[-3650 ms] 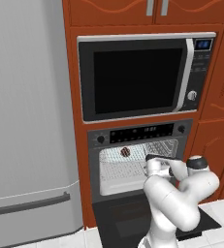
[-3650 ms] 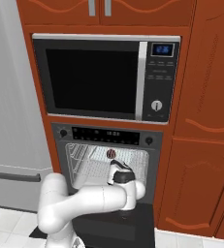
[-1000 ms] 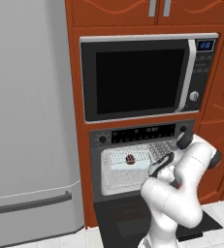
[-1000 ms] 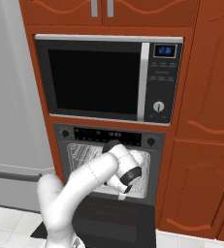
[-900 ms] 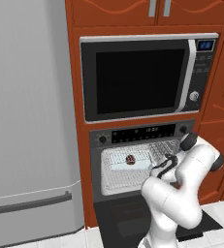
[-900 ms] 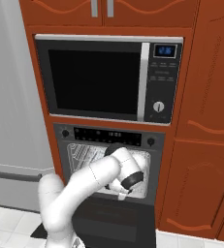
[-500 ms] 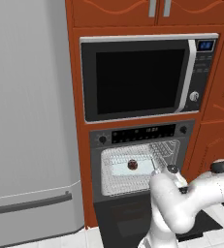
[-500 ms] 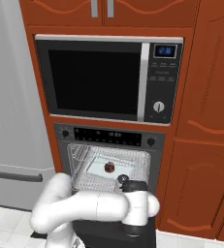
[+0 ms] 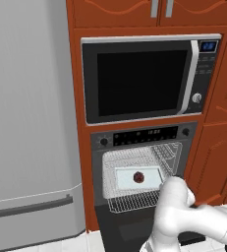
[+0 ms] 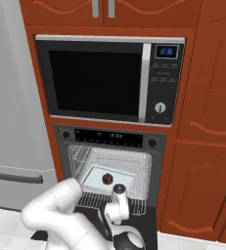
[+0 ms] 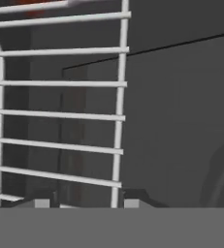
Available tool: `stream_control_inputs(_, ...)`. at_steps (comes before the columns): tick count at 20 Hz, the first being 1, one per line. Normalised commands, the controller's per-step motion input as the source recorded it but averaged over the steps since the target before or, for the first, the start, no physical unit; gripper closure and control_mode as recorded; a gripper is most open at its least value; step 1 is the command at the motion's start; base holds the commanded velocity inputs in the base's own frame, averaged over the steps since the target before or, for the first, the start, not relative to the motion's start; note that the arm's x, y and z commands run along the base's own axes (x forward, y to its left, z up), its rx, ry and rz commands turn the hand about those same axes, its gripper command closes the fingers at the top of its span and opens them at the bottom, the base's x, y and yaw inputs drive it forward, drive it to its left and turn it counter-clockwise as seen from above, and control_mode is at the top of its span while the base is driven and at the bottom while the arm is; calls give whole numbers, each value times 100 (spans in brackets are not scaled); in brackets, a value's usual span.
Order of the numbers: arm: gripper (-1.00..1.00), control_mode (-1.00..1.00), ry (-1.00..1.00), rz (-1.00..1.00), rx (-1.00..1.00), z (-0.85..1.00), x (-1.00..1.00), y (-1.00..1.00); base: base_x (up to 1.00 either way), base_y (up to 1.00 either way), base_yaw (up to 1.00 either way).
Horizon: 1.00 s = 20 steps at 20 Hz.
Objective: Take the baked cake out of the oven and place it on the plate for cooling. Then close the oven door.
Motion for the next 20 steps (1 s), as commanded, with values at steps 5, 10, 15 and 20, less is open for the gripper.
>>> stream_control_inputs(5,100,-100,32,3,-6,-34,-54,-20,0,0,0)
stream_control_inputs(10,100,-100,21,5,-1,-30,-45,-21,0,0,0)
stream_control_inputs(15,100,-100,2,3,0,-2,-11,-19,0,0,0)
stream_control_inputs(20,100,-100,0,0,0,0,0,0,0,0,0)
